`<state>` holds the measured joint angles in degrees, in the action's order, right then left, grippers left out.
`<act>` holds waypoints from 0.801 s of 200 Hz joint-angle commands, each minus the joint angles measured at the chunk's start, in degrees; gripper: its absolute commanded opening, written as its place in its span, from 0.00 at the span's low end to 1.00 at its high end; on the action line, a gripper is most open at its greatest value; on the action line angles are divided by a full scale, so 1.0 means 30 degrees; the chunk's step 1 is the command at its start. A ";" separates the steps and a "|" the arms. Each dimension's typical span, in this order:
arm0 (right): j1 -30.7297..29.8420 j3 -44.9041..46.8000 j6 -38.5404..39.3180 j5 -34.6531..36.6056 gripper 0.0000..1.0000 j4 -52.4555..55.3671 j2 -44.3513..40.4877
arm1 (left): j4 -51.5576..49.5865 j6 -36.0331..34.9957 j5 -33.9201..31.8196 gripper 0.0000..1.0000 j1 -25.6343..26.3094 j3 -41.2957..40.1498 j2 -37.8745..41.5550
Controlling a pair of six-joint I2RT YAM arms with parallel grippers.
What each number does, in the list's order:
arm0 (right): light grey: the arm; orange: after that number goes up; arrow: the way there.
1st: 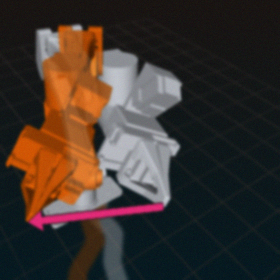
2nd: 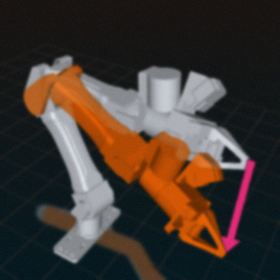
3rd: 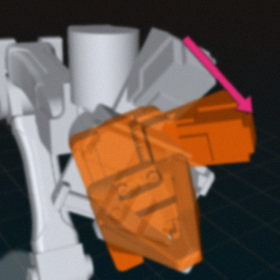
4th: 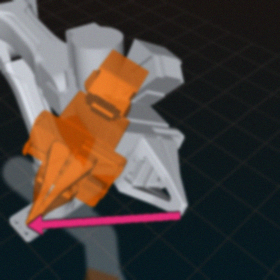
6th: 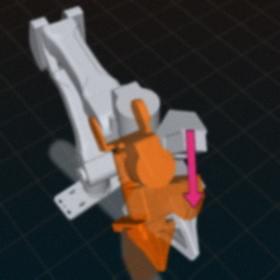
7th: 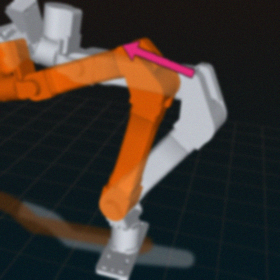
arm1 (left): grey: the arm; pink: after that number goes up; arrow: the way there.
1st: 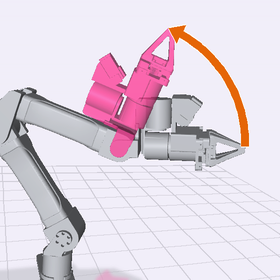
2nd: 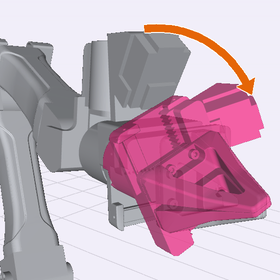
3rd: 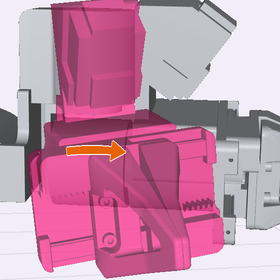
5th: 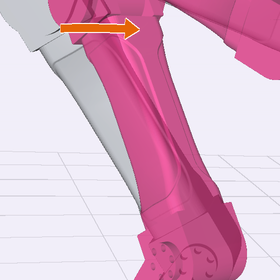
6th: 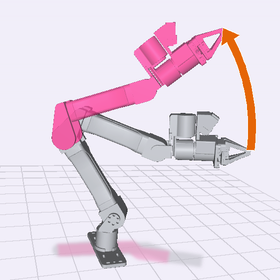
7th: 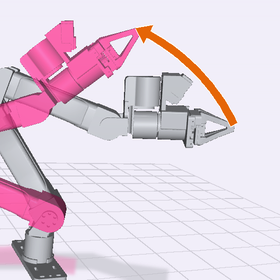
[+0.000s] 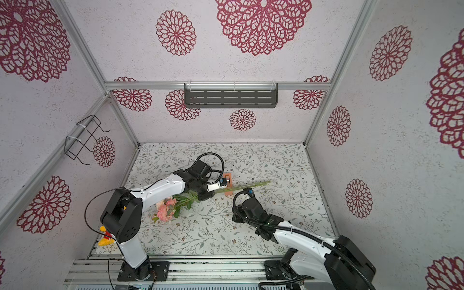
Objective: Wrap bouquets with tape
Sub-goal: Stick the tape to the bouquet.
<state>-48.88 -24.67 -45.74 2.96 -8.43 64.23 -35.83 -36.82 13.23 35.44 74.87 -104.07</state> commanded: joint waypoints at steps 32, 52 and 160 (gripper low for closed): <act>-0.0200 0.0414 0.0553 0.2224 0.00 -0.2725 0.2231 | -0.0925 0.1227 0.2538 0.00 -0.0440 0.0907 0.1168; -0.0200 0.0195 0.0827 0.1836 0.00 -0.3797 0.3641 | -0.1228 0.1374 0.2463 0.00 -0.0456 0.1051 0.1183; 0.0562 0.1143 0.2612 0.3188 0.08 -0.7930 0.5407 | -0.2368 0.1446 0.5326 0.00 -0.0636 0.1202 0.1762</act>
<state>-47.66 -21.32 -39.44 11.84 -32.12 80.90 -42.11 -31.68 23.66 33.80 76.58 -100.92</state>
